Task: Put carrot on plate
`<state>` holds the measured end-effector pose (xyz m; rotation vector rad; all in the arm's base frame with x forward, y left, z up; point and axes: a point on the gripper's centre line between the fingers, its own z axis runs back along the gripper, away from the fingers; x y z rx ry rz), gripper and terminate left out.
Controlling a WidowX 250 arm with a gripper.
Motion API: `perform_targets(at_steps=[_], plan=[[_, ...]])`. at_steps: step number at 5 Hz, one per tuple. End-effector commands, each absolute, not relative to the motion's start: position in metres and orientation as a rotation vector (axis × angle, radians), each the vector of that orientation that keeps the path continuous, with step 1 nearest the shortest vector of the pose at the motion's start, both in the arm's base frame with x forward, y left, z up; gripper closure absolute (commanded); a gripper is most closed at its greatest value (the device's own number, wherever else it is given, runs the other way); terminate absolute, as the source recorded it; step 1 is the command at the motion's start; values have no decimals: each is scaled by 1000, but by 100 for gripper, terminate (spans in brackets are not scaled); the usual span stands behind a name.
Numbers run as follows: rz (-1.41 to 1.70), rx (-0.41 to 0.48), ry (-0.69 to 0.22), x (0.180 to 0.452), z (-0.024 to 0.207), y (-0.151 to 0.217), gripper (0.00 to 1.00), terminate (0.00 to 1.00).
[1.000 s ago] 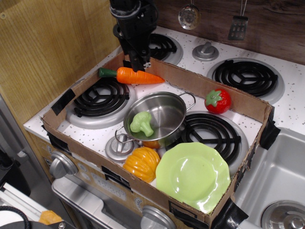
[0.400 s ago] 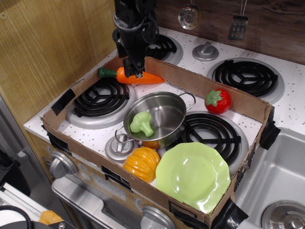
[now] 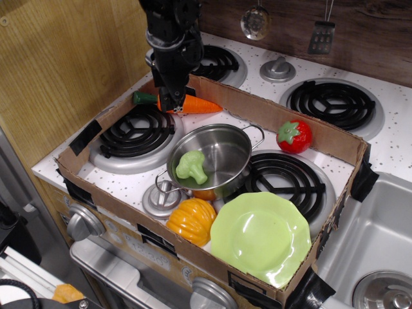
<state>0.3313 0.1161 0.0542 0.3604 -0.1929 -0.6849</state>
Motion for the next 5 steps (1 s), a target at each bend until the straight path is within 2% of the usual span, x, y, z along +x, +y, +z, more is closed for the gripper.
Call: perform_targets(at_steps=[1, 4, 5], plan=[[-698, 393, -234, 347, 62, 122, 0, 0], [-710, 412, -269, 355, 41, 133, 0, 0], [-679, 440, -263, 354, 41, 134, 0, 0]])
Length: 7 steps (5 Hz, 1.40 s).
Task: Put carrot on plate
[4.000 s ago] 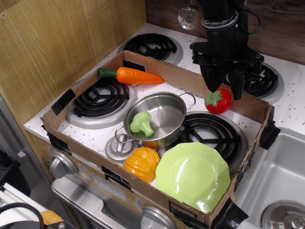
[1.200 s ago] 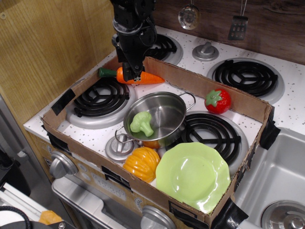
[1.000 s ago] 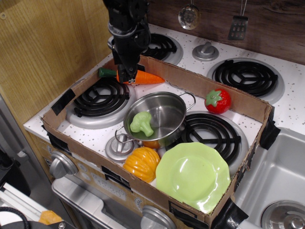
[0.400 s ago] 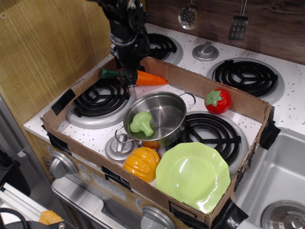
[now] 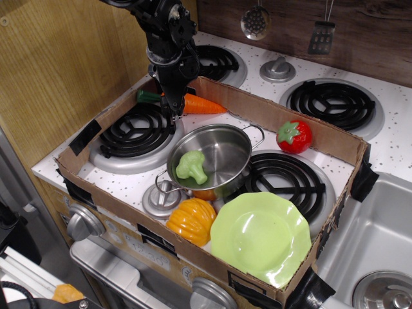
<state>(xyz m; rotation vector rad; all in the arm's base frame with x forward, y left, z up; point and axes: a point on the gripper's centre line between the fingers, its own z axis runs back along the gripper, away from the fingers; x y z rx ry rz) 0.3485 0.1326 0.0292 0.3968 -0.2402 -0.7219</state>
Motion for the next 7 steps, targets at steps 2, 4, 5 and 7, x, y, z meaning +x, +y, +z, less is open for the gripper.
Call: perform_targets(at_steps=[2, 4, 5, 7], plan=[[-554, 571, -253, 342, 77, 113, 100, 0], [-311, 652, -226, 328, 155, 87, 100, 0], [-112, 475, -178, 313, 177, 72, 100, 0], [226, 93, -218, 267, 162, 17, 100, 0]])
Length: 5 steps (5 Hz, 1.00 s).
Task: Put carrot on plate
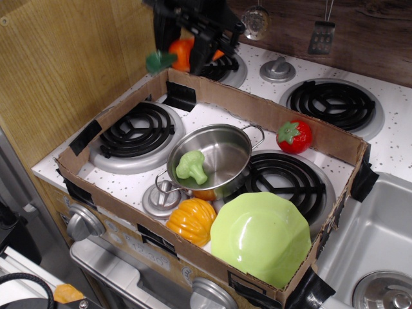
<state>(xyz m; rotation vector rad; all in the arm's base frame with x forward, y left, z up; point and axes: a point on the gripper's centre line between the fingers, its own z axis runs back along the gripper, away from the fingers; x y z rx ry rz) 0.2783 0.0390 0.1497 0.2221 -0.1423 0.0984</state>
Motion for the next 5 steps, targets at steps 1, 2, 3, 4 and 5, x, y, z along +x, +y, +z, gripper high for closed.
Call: perform_targets(at_steps=[1, 2, 3, 4, 5], plan=[[279, 30, -269, 249, 155, -24, 100, 0], [286, -7, -269, 242, 147, -60, 100, 0], [268, -14, -274, 238, 137, -95, 100, 0], [239, -84, -245, 243, 118, -107, 100, 0], [227, -97, -243, 248, 96, -115, 100, 0]])
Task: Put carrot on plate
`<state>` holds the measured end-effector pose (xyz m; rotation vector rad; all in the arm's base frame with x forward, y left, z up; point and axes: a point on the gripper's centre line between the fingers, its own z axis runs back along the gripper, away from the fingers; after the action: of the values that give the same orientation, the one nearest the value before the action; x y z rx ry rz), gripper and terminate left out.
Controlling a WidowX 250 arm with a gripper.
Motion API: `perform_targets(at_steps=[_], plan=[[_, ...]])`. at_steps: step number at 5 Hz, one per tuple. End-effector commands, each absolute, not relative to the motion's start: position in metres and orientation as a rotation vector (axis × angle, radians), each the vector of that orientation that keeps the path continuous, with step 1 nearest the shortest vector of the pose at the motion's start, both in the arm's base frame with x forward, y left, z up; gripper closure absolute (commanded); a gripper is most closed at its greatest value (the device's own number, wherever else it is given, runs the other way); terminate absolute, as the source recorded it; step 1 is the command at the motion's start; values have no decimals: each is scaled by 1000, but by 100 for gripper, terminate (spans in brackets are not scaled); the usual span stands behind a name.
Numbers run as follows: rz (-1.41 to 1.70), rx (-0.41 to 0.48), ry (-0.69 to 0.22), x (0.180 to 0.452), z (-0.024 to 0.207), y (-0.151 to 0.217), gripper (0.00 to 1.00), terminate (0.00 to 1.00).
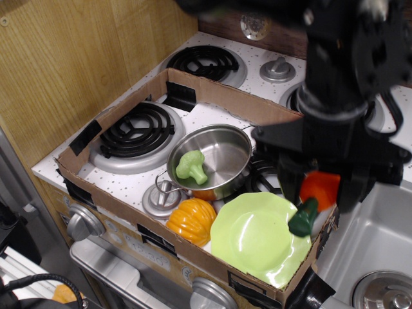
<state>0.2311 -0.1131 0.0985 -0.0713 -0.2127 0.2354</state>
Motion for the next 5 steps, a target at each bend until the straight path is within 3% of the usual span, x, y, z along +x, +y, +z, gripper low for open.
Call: perform_targets(at_steps=[1, 4, 5], plan=[[244, -72, -254, 247, 79, -110, 100, 0], [222, 58, -255, 229, 62, -67, 100, 0], [207, 44, -264, 231, 58, -60, 100, 0]])
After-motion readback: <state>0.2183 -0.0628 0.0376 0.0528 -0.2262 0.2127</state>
